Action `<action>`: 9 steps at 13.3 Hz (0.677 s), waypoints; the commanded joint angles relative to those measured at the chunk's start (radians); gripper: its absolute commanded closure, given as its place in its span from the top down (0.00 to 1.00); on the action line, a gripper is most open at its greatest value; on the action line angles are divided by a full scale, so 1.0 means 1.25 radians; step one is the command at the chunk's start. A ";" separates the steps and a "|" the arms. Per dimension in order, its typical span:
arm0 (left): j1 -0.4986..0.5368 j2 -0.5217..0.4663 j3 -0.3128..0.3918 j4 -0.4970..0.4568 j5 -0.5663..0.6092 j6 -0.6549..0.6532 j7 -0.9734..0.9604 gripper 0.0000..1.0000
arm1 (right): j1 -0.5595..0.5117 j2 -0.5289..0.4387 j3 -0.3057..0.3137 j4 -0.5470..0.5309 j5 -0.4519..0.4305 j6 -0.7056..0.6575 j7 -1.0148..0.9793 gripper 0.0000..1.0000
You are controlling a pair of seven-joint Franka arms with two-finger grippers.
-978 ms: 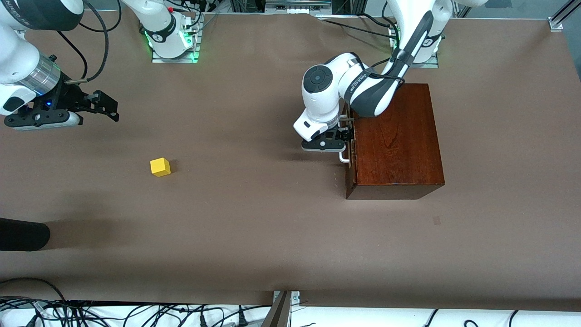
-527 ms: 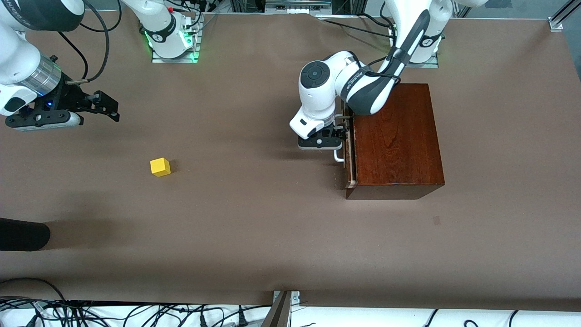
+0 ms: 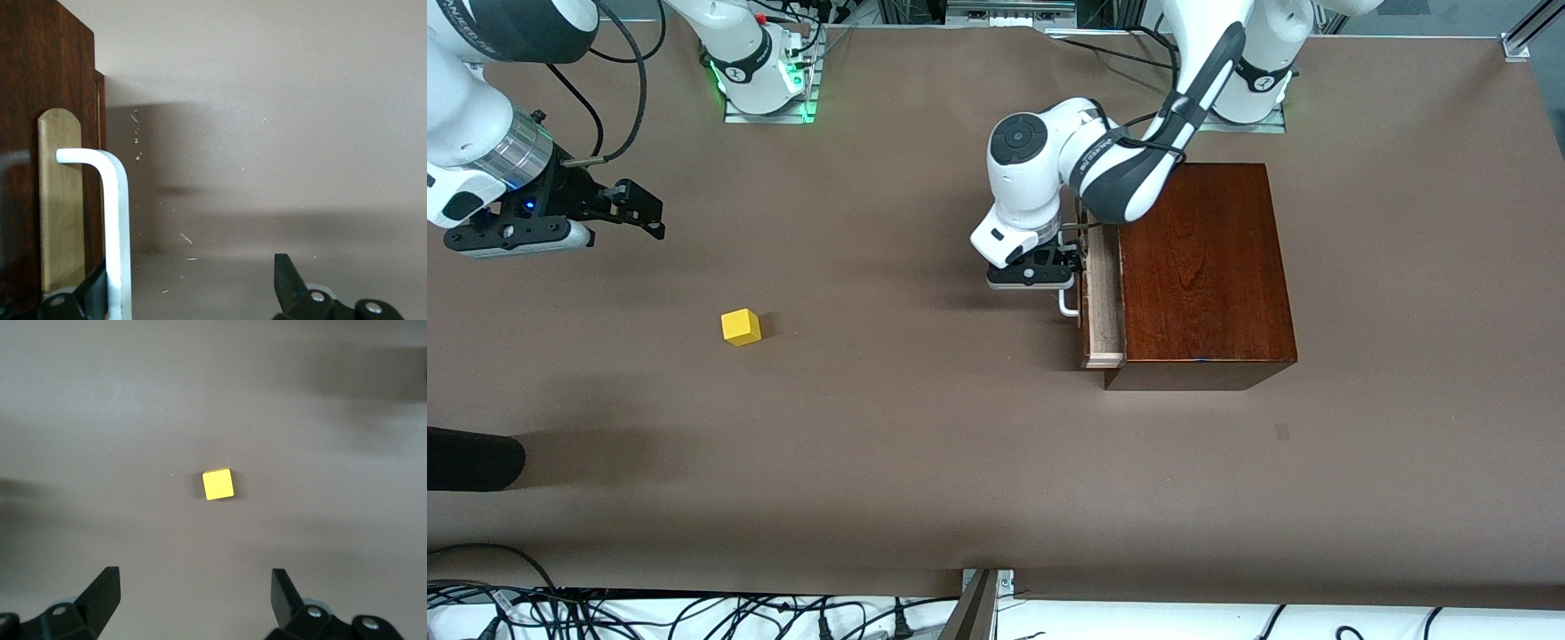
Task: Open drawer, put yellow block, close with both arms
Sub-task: 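Pull the drawer open by its handle with the left gripper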
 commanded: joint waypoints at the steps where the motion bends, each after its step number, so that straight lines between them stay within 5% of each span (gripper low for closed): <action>1: -0.047 0.096 -0.008 0.103 -0.024 0.047 -0.059 1.00 | -0.007 -0.007 0.009 -0.014 -0.008 0.012 0.000 1.00; 9: -0.076 0.112 0.004 0.154 -0.038 0.048 -0.068 1.00 | -0.007 -0.008 0.009 -0.033 -0.008 0.028 0.000 1.00</action>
